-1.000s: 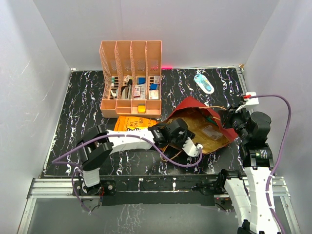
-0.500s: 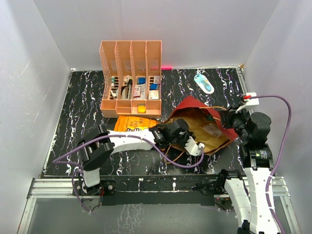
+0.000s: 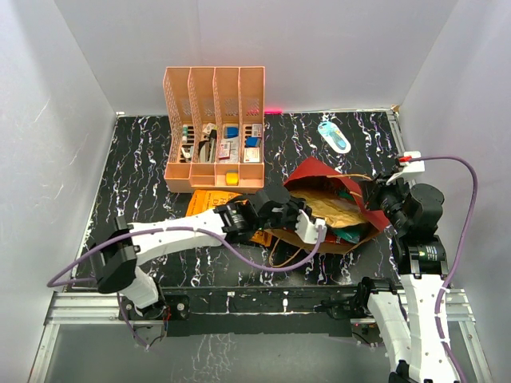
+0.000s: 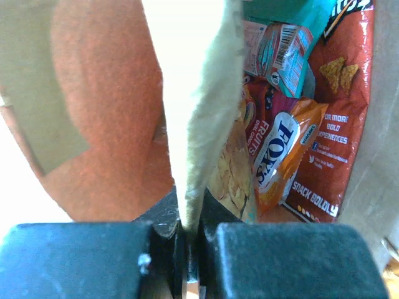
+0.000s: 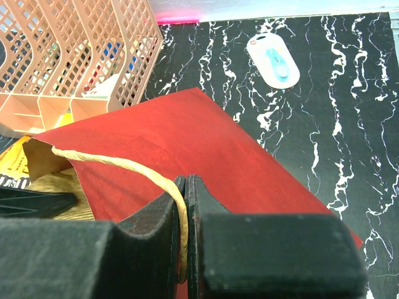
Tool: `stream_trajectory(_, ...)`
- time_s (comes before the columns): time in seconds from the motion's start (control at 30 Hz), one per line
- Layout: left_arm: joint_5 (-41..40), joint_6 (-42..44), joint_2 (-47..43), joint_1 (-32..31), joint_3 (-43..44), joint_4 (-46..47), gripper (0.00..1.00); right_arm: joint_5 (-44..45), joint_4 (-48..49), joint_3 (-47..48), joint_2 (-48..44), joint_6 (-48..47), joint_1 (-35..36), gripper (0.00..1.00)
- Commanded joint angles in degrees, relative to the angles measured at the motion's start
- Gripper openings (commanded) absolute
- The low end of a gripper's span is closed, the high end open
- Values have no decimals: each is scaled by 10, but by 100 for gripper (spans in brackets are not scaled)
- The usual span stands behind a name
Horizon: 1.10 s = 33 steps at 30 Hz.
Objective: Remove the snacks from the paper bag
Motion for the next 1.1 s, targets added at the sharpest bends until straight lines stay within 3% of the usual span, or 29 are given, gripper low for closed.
stream_trajectory(0.0, 33, -19, -76, -1, 23, -45, 0, 13, 28, -1, -4, -6, 1, 8)
stream_trajectory(0.2, 39, -22, -134, -6, 39, -136, 0, 15, 29, -1, -3, -5, 1, 8)
stream_trajectory(0.5, 6, -93, -285, -9, 58, -207, 0, 15, 29, -1, -3, -5, 2, 8)
stream_trajectory(0.83, -137, -133, -402, -10, 85, -330, 0, 17, 28, -1, -2, -5, 6, 8)
stream_trajectory(1.07, -357, -81, -409, -10, 63, -388, 0, 17, 29, -1, -4, -5, 8, 8)
